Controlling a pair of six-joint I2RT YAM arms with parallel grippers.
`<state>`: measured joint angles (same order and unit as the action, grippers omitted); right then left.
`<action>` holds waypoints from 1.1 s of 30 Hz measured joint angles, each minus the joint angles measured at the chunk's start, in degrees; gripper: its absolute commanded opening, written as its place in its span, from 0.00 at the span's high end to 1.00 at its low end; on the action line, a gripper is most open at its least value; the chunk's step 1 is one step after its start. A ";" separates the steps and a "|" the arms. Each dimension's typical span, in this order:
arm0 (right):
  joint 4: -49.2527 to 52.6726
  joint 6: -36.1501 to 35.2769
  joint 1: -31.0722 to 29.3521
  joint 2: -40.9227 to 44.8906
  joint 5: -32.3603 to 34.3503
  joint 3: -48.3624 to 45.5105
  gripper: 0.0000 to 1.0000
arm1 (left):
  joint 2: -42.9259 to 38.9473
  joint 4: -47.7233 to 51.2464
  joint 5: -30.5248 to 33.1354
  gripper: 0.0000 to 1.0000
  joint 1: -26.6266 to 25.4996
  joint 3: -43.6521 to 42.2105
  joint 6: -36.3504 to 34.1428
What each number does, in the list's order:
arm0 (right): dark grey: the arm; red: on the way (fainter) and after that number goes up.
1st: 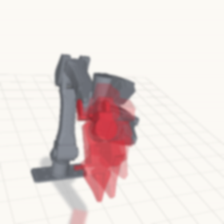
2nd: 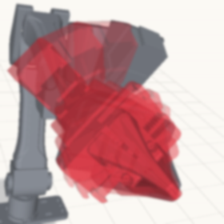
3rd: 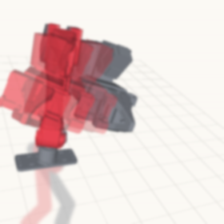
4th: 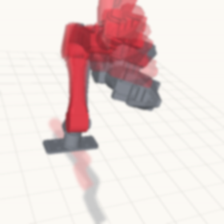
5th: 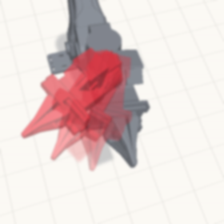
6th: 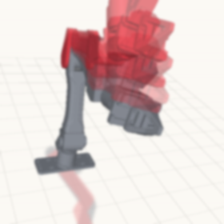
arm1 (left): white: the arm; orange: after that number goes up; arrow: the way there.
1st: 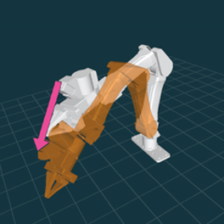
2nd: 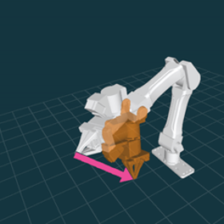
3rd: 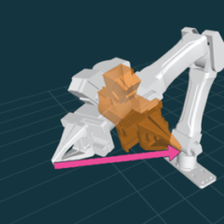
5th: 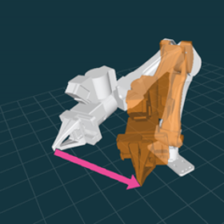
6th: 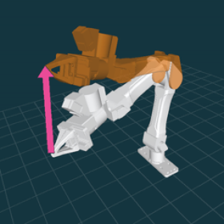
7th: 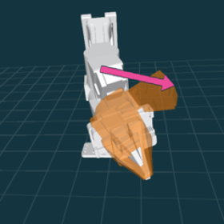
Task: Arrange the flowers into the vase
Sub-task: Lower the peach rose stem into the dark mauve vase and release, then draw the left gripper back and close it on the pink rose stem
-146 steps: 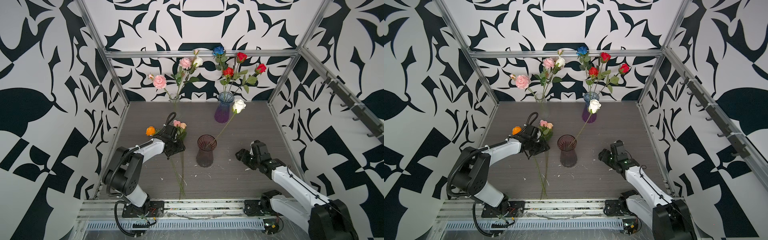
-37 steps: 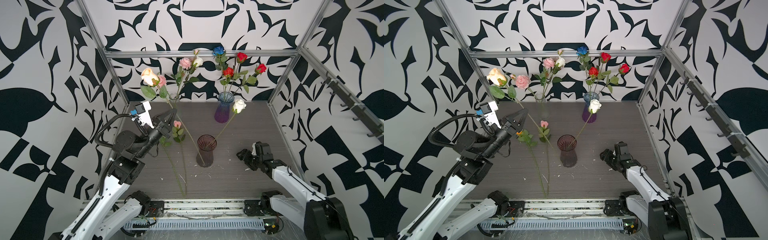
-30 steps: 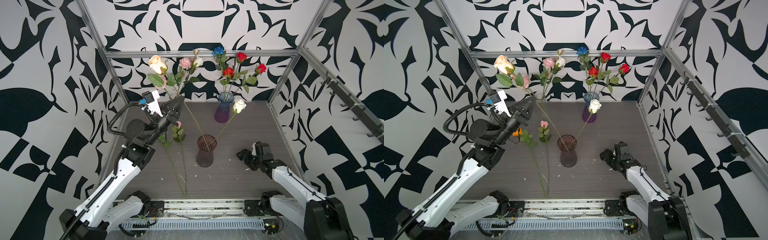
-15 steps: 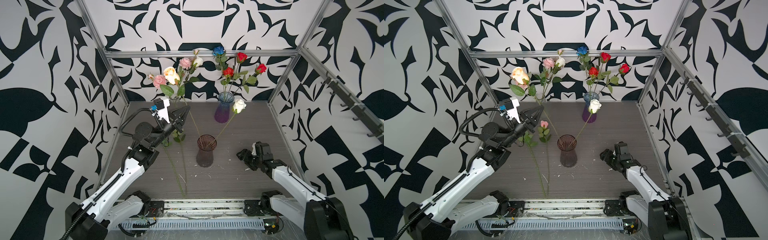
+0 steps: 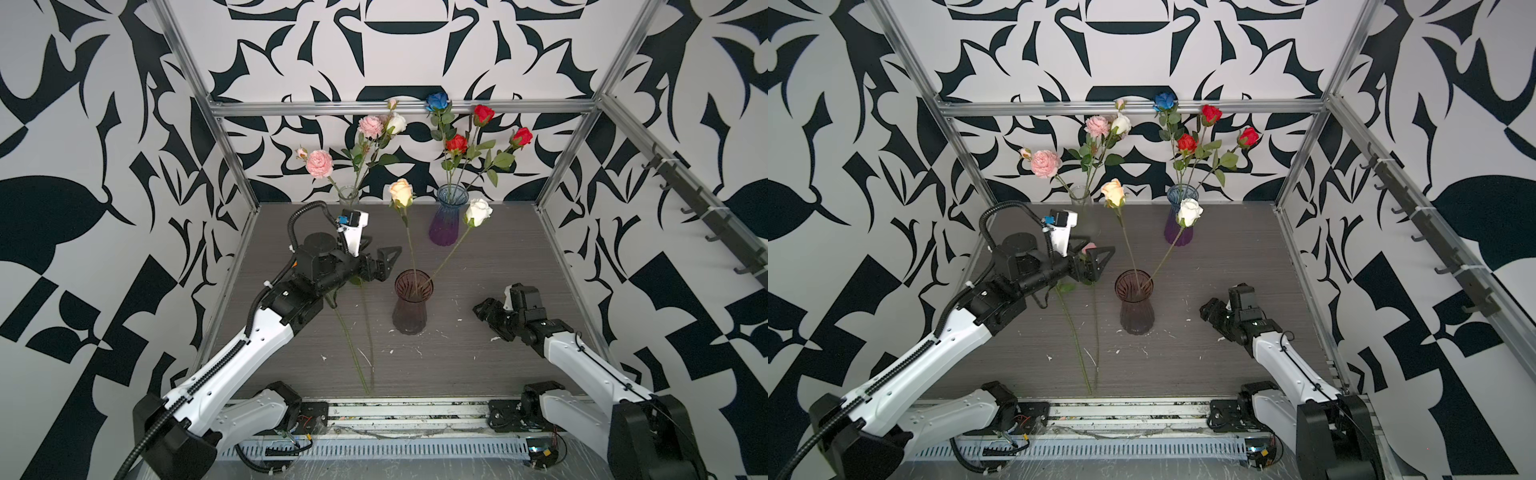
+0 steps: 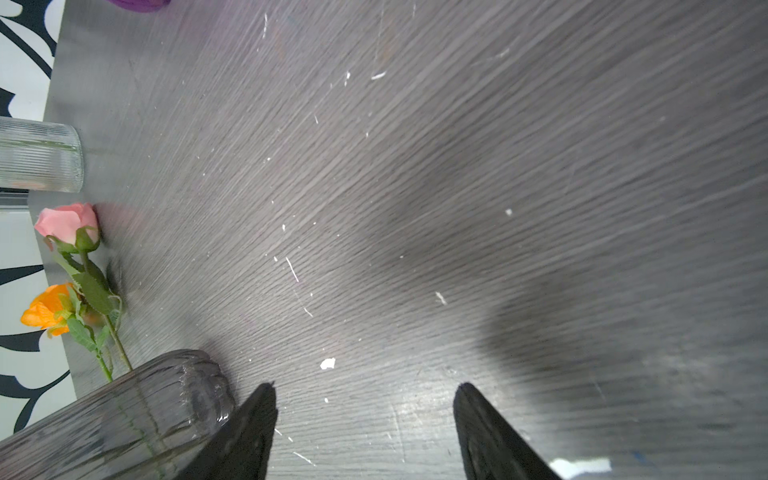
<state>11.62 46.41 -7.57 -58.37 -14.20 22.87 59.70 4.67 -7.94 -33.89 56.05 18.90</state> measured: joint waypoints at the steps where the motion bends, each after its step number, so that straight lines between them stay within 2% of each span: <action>1: -0.11 0.00 0.00 -0.26 -0.07 0.00 0.29 | -0.66 1.09 0.22 0.00 0.85 -0.39 0.35; 10: -0.94 0.00 0.00 -3.21 -0.59 0.00 0.29 | -1.75 9.57 1.51 0.01 3.17 -5.40 3.04; 17: -1.11 0.00 0.02 -3.19 -0.61 0.00 0.29 | 3.52 14.43 2.75 0.00 5.70 -6.56 7.30; 22: -1.18 0.00 0.04 -3.17 -0.61 0.00 0.29 | 5.73 13.77 2.27 0.13 6.14 -10.75 9.09; 33: -1.20 0.00 0.07 -3.19 -0.61 0.00 0.29 | 20.04 9.11 -0.39 0.21 8.13 -13.18 11.82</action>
<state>10.41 46.41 -7.51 -61.56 -14.81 22.87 79.75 13.78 -8.34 -25.76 42.87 30.72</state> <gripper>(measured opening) 0.710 0.807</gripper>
